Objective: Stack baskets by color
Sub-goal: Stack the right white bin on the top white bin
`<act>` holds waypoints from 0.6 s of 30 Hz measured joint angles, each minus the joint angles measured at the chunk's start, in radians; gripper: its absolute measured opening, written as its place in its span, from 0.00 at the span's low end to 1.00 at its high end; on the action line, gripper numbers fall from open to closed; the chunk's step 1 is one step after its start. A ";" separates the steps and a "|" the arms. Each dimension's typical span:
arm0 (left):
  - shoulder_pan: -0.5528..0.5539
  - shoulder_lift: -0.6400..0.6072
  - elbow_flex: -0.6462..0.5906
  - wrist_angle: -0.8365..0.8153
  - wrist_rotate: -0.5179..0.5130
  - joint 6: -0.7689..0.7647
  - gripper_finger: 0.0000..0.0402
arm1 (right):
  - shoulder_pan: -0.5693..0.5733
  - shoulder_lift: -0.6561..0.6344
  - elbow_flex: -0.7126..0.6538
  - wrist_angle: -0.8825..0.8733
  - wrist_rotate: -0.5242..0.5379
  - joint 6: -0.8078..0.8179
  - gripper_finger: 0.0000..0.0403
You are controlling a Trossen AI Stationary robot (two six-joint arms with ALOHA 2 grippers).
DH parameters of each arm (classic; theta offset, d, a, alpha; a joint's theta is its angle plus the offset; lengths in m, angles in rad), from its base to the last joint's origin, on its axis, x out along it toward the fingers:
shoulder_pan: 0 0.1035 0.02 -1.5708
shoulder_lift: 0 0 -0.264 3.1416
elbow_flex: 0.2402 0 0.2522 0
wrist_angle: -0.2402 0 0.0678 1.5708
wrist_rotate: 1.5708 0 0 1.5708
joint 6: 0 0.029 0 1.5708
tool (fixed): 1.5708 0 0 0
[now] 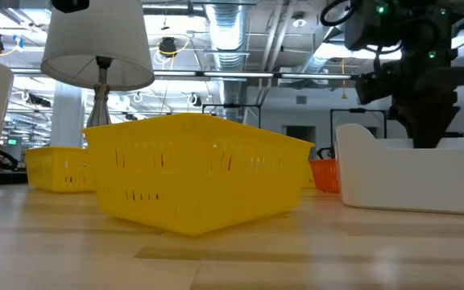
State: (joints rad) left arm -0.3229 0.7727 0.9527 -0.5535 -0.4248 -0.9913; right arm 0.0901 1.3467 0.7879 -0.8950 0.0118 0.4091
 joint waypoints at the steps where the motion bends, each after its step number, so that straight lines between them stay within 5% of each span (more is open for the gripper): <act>1: 0.000 0.000 0.000 0.000 0.000 0.000 0.63 | 0.004 0.000 0.000 -0.001 -0.006 0.002 0.04; 8: 0.000 0.000 0.000 -0.008 0.000 -0.012 0.63 | 0.011 -0.020 0.102 -0.098 -0.007 0.041 0.01; 14: 0.000 -0.001 0.000 -0.011 0.000 -0.051 0.63 | -0.005 -0.028 0.342 -0.237 -0.009 0.096 0.01; 18: 0.000 -0.001 0.000 -0.011 0.000 -0.053 0.63 | -0.052 -0.014 0.502 -0.137 0.049 0.149 0.00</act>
State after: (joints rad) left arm -0.3229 0.7719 0.9527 -0.5640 -0.4248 -1.0447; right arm 0.0378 1.3329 1.2898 -1.0317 0.0611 0.5581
